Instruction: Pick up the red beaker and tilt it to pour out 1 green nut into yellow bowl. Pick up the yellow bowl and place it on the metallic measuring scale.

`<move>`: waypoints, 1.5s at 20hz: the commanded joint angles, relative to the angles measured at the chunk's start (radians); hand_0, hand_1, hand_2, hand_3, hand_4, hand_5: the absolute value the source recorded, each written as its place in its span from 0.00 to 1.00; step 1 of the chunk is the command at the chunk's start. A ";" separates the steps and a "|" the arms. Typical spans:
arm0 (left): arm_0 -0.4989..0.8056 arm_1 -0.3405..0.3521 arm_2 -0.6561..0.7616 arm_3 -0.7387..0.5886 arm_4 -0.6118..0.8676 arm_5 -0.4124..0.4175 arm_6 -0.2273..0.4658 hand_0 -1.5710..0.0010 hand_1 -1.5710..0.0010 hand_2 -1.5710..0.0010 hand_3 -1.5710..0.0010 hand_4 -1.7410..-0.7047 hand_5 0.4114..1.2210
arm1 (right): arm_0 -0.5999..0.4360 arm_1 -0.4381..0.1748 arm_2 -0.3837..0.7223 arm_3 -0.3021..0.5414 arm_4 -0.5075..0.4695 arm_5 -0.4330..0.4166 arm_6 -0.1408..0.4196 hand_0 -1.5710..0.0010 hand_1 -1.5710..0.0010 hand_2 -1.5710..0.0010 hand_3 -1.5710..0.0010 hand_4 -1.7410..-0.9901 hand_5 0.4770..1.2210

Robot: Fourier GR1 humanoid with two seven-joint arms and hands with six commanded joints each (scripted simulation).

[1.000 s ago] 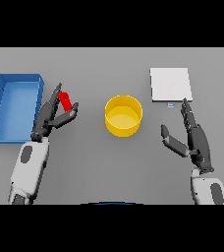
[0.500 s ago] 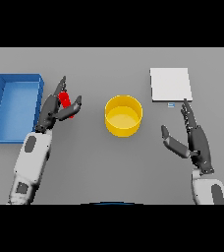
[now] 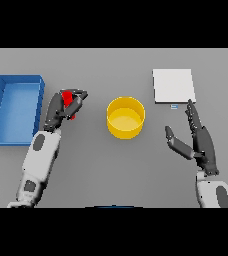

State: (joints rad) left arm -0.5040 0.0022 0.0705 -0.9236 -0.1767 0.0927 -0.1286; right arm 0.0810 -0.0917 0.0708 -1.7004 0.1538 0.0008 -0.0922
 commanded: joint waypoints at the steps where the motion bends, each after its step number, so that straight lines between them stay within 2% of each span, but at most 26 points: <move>1: -0.003 -0.012 -0.001 0.009 -0.008 0.014 -0.028 0.15 0.15 0.14 0.14 0.23 0.89 | -0.002 0.005 0.000 0.008 -0.005 0.003 0.005 1.00 1.00 1.00 1.00 0.59 0.27; 4: -0.002 -0.004 0.003 -0.012 0.024 0.013 -0.049 0.08 0.07 0.07 0.07 0.12 0.87 | -0.007 0.001 0.006 0.015 0.002 0.009 -0.014 1.00 1.00 1.00 1.00 0.60 0.27; 7: 0.010 0.002 -0.019 -0.060 0.035 0.021 -0.055 0.04 0.04 0.04 0.04 0.06 0.85 | -0.008 0.006 0.018 0.035 0.033 -0.004 -0.023 1.00 1.00 1.00 1.00 0.64 0.26; 8: -0.008 0.005 -0.025 -0.078 0.034 0.037 -0.030 0.03 0.03 0.03 0.03 0.05 0.85 | -0.011 0.002 0.015 0.027 0.030 -0.004 -0.020 1.00 1.00 1.00 1.00 0.65 0.26; 9: 0.005 0.015 -0.035 -0.103 0.034 0.038 -0.049 0.02 0.02 0.02 0.02 0.04 0.85 | -0.020 0.008 0.017 0.028 0.028 -0.004 -0.027 1.00 1.00 1.00 1.00 0.64 0.26; 12: -0.016 0.045 -0.091 -0.172 -0.006 0.054 0.016 0.01 0.01 0.01 0.01 0.02 0.85 | -0.012 0.002 0.017 0.022 0.040 -0.010 -0.031 1.00 1.00 1.00 1.00 0.66 0.26; 16: -0.059 0.139 -0.244 -0.221 -0.140 -0.011 0.132 0.01 0.01 0.01 0.01 0.01 0.88 | -0.012 0.003 0.032 0.011 0.077 -0.028 -0.010 1.00 1.00 1.00 1.00 0.66 0.29; 19: -0.082 0.158 -0.296 -0.220 -0.171 -0.027 0.164 0.01 0.01 0.01 0.01 0.01 0.87 | 0.009 0.001 0.032 -0.007 0.067 -0.020 -0.018 1.00 1.00 1.00 1.00 0.66 0.30; 21: -0.097 0.162 -0.316 -0.216 -0.177 -0.028 0.177 0.01 0.01 0.01 0.01 0.01 0.87 | 0.003 0.002 0.032 -0.013 0.068 -0.021 0.002 1.00 1.00 1.00 1.00 0.66 0.31; 24: -0.166 0.205 -0.420 -0.183 -0.290 -0.039 0.214 0.00 0.00 0.00 0.00 0.00 0.87 | 0.015 0.004 0.048 -0.026 0.085 -0.020 0.003 1.00 1.00 1.00 1.00 0.65 0.32; 26: -0.219 0.239 -0.504 -0.140 -0.385 -0.047 0.202 0.00 0.00 0.00 0.00 0.00 0.90 | 0.017 0.004 0.037 -0.010 0.066 -0.013 -0.013 1.00 1.00 1.00 1.00 0.63 0.33; 30: -0.339 0.272 -0.634 -0.067 -0.513 -0.099 0.215 0.00 0.00 0.00 0.00 0.00 0.95 | 0.007 -0.002 0.027 -0.013 0.052 -0.008 -0.007 1.00 1.00 1.00 1.00 0.63 0.33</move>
State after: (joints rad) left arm -0.8436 0.2740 -0.5631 -0.9910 -0.6875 -0.0067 0.0874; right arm 0.0874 -0.0934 0.0980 -1.7132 0.2058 -0.0071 -0.0989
